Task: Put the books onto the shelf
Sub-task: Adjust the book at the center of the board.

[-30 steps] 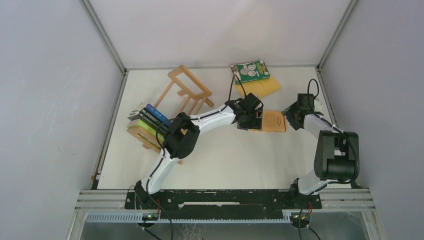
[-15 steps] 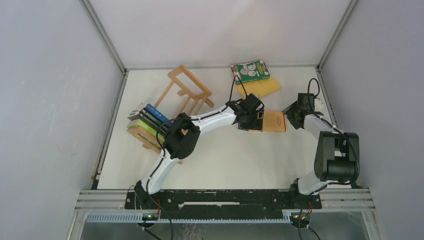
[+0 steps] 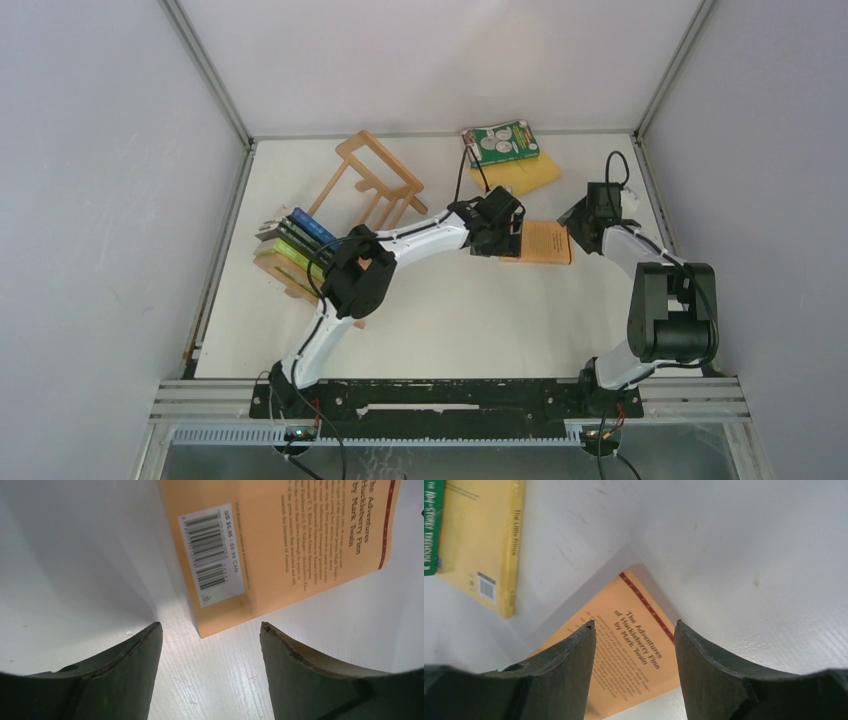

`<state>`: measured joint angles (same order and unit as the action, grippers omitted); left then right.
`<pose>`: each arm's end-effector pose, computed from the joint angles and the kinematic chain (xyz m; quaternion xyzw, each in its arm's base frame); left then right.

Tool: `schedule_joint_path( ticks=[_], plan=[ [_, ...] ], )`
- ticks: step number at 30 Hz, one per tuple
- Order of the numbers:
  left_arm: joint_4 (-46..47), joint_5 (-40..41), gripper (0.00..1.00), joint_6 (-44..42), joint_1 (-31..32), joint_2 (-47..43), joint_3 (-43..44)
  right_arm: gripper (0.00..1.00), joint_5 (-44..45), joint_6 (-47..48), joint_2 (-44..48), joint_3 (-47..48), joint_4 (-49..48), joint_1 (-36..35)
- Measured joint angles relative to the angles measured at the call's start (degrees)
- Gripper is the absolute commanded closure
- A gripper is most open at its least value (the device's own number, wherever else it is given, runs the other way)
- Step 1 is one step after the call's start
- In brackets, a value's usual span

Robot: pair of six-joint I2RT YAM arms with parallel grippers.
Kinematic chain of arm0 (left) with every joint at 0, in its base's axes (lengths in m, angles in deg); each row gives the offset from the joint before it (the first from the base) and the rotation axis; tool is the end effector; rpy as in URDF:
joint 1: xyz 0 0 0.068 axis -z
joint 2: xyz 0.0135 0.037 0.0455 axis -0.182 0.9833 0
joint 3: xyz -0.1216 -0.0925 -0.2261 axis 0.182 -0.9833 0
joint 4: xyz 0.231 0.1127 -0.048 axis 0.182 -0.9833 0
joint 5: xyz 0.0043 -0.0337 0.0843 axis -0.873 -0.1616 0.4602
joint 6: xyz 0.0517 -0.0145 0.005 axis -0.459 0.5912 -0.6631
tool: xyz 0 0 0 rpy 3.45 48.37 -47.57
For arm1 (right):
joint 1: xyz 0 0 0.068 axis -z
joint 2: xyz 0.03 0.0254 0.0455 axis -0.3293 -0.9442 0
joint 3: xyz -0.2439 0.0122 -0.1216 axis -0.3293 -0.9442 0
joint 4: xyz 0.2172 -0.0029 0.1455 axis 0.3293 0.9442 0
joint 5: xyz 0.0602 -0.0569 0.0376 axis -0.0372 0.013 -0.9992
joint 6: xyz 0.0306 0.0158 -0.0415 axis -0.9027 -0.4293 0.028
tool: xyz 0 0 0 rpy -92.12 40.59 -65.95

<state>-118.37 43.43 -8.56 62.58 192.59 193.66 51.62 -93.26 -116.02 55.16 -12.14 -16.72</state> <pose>0.3168 -0.4051 0.1716 0.0921 0.9484 -0.2090 0.2201 0.3093 -0.0179 0.1834 0.3772 0.8621 0.0595 0.3330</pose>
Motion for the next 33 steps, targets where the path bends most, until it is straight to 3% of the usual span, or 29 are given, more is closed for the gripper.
schedule_joint_path(
  ticks=[21, 33],
  plan=[
    [4.5, 1.6, 0.24, 1.5, -2.4, -1.6, -3.2, 0.34, -0.4, 2.0, -5.2, 1.8, 1.1, -0.6],
    [5.7, -0.9, 0.26, 1.8, -2.4, -1.6, -3.2, 0.34, -10.8, 2.4, -6.7, 0.7, -2.4, -0.3]
  ],
)
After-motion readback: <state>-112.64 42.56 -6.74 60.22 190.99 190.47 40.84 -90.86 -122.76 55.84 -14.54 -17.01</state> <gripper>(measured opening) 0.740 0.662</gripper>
